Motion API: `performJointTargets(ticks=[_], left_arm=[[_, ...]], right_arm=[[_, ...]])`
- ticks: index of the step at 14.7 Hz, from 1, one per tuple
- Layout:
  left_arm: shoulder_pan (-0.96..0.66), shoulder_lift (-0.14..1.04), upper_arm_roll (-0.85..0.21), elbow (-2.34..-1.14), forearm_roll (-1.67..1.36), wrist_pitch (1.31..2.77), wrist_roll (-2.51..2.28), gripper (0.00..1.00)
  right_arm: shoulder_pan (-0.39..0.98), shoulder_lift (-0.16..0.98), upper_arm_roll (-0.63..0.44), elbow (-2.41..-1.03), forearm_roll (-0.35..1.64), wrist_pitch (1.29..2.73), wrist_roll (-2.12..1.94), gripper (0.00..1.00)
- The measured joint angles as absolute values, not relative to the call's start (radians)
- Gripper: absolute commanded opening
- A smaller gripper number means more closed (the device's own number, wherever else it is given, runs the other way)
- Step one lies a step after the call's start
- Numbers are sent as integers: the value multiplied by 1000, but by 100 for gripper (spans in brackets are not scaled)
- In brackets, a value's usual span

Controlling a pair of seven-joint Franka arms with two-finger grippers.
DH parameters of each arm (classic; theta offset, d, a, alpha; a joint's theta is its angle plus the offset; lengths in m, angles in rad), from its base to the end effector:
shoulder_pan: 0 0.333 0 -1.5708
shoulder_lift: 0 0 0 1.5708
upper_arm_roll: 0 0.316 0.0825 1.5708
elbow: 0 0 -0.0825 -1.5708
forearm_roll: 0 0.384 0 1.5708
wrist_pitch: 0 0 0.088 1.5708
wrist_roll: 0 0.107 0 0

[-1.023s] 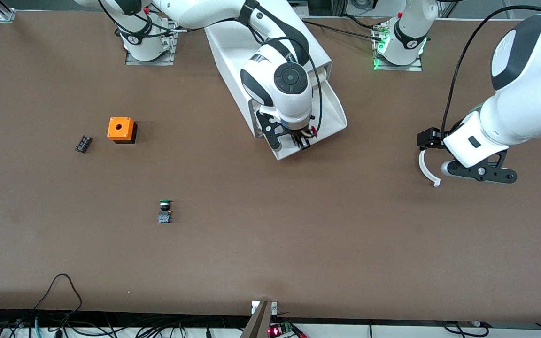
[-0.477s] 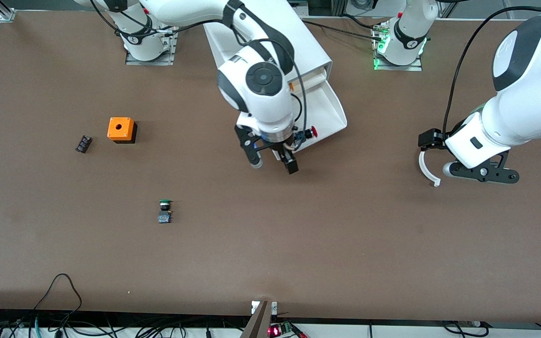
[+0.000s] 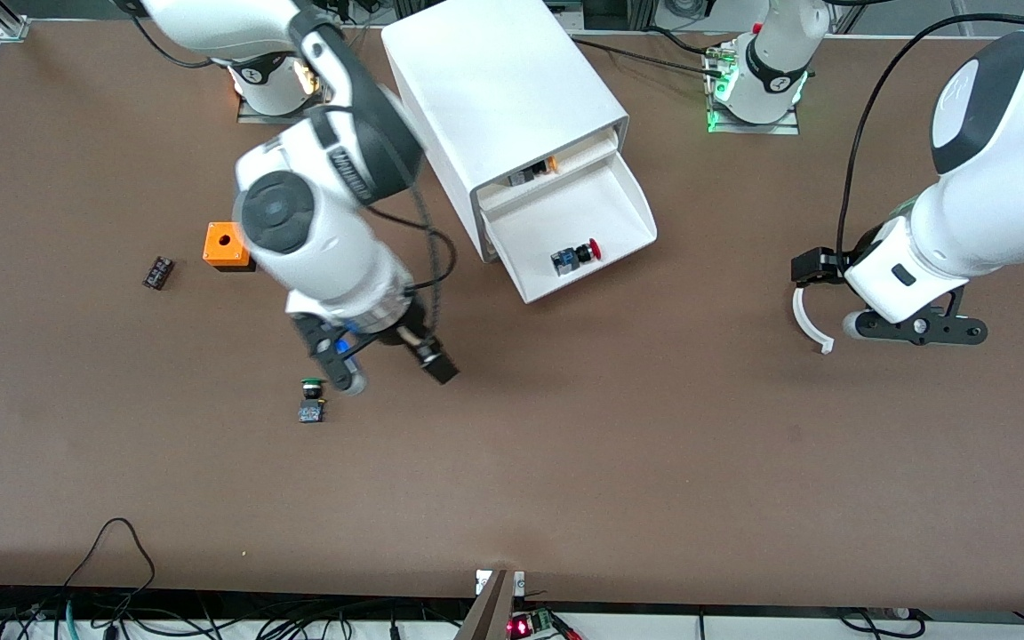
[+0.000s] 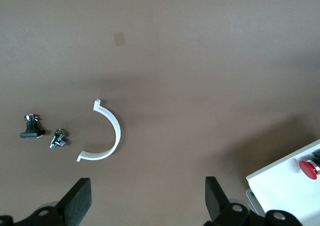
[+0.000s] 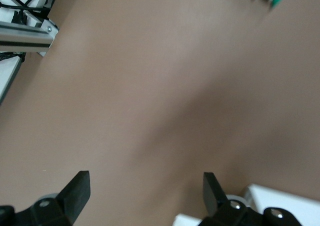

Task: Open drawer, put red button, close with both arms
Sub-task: 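Withdraw the right gripper to rest while the left gripper reaches the drawer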

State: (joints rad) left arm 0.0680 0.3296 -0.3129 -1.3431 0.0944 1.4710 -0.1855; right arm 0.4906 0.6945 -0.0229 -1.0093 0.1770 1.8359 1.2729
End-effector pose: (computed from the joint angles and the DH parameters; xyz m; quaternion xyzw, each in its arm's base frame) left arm 0.6231 -0.1134 0.5337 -0.9953 0.0260 0.0916 0.0167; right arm 0.6681 0.3599 0.4605 -0.9094 0.4029 0.0184 0.1015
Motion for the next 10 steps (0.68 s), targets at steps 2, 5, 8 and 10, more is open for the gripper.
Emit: performJointTargets(ticks=[2, 5, 8, 10], left_arm=[[67, 338, -314, -1373, 75, 1481, -199, 100], [64, 350, -318, -1466, 24, 1606, -284, 100], [53, 361, -366, -1588, 18, 1784, -434, 100], [35, 366, -405, -1689, 18, 1923, -554, 100]], right_arm=[[427, 694, -23, -1010, 179, 1794, 1111, 100], [338, 694, -25, -1012, 179, 1740, 864, 100], [295, 686, -72, -1017, 179, 1704, 661, 100], [292, 661, -123, -1048, 179, 1695, 529, 100]])
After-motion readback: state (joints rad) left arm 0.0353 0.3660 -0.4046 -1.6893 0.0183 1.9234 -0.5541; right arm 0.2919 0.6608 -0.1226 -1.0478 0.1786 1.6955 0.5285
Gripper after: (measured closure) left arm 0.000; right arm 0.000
